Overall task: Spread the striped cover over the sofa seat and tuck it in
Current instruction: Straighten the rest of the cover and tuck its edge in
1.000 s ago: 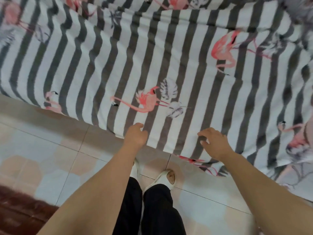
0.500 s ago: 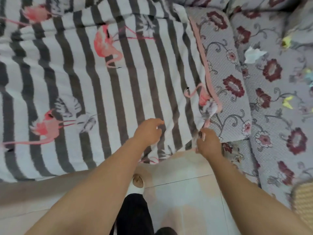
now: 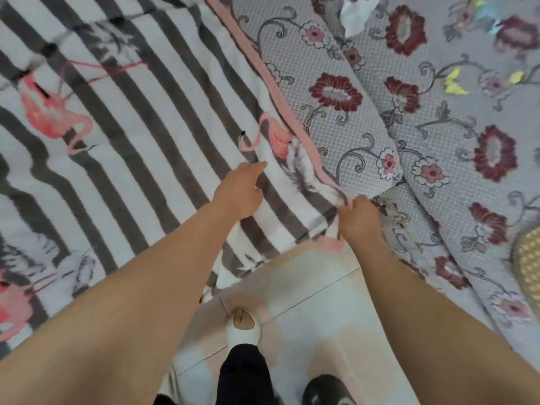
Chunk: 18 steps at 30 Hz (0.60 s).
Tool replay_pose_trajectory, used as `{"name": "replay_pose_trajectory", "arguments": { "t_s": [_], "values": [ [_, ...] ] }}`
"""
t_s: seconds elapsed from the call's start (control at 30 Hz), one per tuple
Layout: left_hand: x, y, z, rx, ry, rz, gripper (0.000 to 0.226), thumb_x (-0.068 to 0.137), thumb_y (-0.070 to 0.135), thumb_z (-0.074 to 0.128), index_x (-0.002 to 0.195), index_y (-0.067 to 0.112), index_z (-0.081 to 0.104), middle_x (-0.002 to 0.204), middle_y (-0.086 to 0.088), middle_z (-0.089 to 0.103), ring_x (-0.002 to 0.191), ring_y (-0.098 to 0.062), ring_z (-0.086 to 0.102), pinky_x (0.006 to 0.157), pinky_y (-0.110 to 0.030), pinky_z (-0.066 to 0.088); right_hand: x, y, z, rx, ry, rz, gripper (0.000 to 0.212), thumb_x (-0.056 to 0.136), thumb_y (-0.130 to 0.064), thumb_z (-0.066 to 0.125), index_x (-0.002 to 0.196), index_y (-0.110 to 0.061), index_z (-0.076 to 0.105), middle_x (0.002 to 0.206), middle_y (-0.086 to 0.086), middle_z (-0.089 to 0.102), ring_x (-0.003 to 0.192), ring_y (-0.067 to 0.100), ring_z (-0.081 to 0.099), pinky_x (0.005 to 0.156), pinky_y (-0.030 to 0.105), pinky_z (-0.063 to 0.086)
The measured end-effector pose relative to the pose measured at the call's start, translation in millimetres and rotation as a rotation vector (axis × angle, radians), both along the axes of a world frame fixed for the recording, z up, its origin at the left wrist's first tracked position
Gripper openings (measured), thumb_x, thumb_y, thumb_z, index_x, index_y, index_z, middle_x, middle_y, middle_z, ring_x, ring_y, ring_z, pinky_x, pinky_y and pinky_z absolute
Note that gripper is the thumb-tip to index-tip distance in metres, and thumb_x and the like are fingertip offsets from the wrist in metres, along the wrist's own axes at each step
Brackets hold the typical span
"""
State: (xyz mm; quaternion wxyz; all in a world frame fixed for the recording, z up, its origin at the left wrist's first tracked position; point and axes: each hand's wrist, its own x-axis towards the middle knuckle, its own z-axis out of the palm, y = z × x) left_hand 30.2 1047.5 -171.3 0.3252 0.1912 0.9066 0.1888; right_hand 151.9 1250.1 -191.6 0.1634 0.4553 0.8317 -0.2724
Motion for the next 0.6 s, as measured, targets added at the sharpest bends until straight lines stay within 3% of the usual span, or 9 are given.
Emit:
{"name": "replay_pose_trajectory", "arguments": {
  "t_s": [0.07, 0.17, 0.3, 0.4, 0.53, 0.6],
  "values": [
    [-10, 14, 0, -0.028, 0.04, -0.033, 0.061, 0.092, 0.011, 0.045, 0.148, 0.025, 0.024, 0.15, -0.009, 0.033, 0.135, -0.03, 0.036, 0.108, -0.042, 0.035, 27, 36, 3, 0.074, -0.149, -0.088, 0.029, 0.092, -0.015, 0.05, 0.117, 0.0, 0.05, 0.116, 0.026, 0.058, 0.107, 0.04, 0.057, 0.08, 0.041, 0.046],
    [-28, 36, 4, -0.05, 0.161, -0.127, 0.065, 0.089, 0.008, 0.046, 0.147, 0.026, 0.023, 0.142, -0.011, 0.039, 0.124, -0.034, 0.046, 0.099, -0.046, 0.044, 46, 61, 5, 0.081, -0.313, -0.012, 0.034, 0.085, -0.006, 0.054, 0.119, -0.003, 0.052, 0.119, 0.022, 0.058, 0.111, 0.04, 0.057, 0.088, 0.045, 0.048],
    [-49, 72, 0, -0.098, 0.211, -0.226, 0.072, 0.088, 0.003, 0.045, 0.149, 0.028, 0.017, 0.153, -0.002, 0.023, 0.128, -0.032, 0.045, 0.098, -0.046, 0.046, 26, 55, -6, 0.001, 0.001, 0.127, 0.052, 0.081, -0.003, 0.056, 0.13, -0.011, 0.044, 0.13, 0.015, 0.048, 0.113, 0.035, 0.052, 0.089, 0.041, 0.046],
    [-64, 97, -4, -0.158, 0.266, -0.333, 0.074, 0.088, -0.001, 0.043, 0.149, 0.029, 0.015, 0.156, 0.004, 0.016, 0.128, -0.031, 0.047, 0.093, -0.047, 0.047, 3, 37, -14, -0.069, 0.222, 0.106, 0.045, 0.087, -0.018, 0.06, 0.128, -0.011, 0.043, 0.127, 0.013, 0.044, 0.105, 0.032, 0.054, 0.077, 0.034, 0.042],
    [-85, 125, -13, -0.31, 0.3, -0.4, 0.09, 0.08, -0.011, 0.047, 0.15, 0.033, 0.01, 0.159, 0.012, 0.007, 0.132, -0.029, 0.044, 0.09, -0.048, 0.048, -15, 36, -28, 0.022, 0.202, 0.094, 0.043, 0.089, -0.033, 0.06, 0.122, -0.012, 0.043, 0.12, 0.009, 0.041, 0.083, 0.028, 0.056, 0.063, 0.03, 0.033],
    [-92, 134, -17, -0.363, 0.338, -0.41, 0.086, 0.079, -0.006, 0.054, 0.148, 0.029, 0.018, 0.155, 0.007, 0.017, 0.127, -0.032, 0.046, 0.088, -0.05, 0.048, -21, 35, -33, 0.041, 0.236, 0.156, 0.033, 0.09, -0.029, 0.059, 0.115, -0.013, 0.046, 0.116, 0.008, 0.043, 0.076, 0.025, 0.051, 0.061, 0.03, 0.032]
  ]
}}
